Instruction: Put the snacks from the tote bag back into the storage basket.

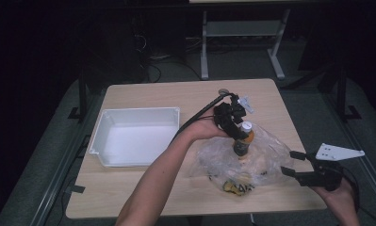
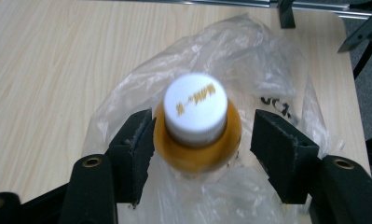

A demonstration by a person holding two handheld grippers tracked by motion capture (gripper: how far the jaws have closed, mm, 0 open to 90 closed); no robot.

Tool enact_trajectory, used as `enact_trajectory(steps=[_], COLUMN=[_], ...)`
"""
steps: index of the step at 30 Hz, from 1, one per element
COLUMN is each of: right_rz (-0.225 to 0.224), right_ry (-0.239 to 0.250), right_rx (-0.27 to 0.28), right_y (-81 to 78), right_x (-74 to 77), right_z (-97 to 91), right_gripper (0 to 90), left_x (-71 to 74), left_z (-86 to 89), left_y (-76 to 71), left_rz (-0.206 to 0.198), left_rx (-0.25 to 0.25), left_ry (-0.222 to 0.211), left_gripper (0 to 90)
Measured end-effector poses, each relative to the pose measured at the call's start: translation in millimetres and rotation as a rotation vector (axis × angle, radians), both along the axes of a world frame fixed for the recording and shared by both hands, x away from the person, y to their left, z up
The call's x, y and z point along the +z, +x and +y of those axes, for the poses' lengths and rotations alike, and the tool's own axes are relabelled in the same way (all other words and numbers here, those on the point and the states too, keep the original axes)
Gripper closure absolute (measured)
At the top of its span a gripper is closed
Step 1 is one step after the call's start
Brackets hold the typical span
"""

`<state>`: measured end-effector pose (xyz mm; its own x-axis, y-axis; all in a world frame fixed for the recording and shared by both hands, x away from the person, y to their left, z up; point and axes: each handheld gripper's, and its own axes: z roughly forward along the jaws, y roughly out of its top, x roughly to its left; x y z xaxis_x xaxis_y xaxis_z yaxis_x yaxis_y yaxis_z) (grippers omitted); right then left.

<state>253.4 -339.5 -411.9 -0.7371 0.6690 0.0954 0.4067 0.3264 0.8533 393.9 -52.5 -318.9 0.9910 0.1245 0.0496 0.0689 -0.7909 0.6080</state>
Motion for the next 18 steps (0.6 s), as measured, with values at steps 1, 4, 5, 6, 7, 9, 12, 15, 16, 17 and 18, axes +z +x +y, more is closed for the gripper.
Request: enact_trajectory(steps=[1, 4, 5, 6, 7, 9, 12, 15, 16, 17, 18], right_rz=[0.0, -0.001, -0.001, -0.001, -0.001, -0.001, 0.002, -0.002, -0.002, -0.003, -0.002], right_ry=[0.001, -0.006, -0.006, -0.004, -0.003, -0.002, -0.005, -0.004, -0.004, -0.005, -0.005], right_rx=[0.002, 0.003, 0.003, 0.003, 0.002, 0.002, 0.003, 0.005, 0.005, 0.006, 0.005], right_y=[0.2, 0.0, 0.0, 0.0, -0.1, 0.0, 0.4, 0.6, 0.4, 0.4, 0.4], right_x=[-0.3, -0.2, 0.0, 0.2, 0.2, -0.2, -1.0, -0.6, -0.4, -0.3, -0.3], right_z=[0.4, 1.3, 1.2, 1.0, 0.8, 0.4, 0.5, 0.8, 0.8, 0.8, 0.7], right_gripper=[27.0, 27.0, 27.0, 27.0, 27.0, 27.1, 27.1, 27.2, 27.2, 27.2, 27.2], left_x=[1.2, 2.0, 1.7, 1.4, 0.6, -0.6, -1.0, -1.0, -0.7, -0.6, -0.7], left_z=[-1.9, -7.2, -8.6, -9.7, -10.9, -12.4, -13.7, -13.3, -13.0, -12.7, -12.6], left_y=[0.6, 2.6, 3.2, 3.8, 4.4, 5.6, 6.6, 8.5, 9.4, 9.9, 10.1], left_rz=[-0.005, -0.001, 0.003, 0.008, 0.007, 0.017, 0.021, 0.023, 0.023, 0.025, 0.031], left_rx=[-0.004, -0.009, -0.016, -0.022, -0.023, -0.031, -0.041, -0.043, -0.044, -0.044, -0.042], left_ry=[0.008, 0.02, 0.024, 0.031, 0.038, 0.052, 0.047, 0.052, 0.056, 0.057, 0.053], left_gripper=[39.5, 40.8, 41.2, 42.1, 43.2, 44.7, 48.3, 51.5, 52.8, 53.9, 54.7])
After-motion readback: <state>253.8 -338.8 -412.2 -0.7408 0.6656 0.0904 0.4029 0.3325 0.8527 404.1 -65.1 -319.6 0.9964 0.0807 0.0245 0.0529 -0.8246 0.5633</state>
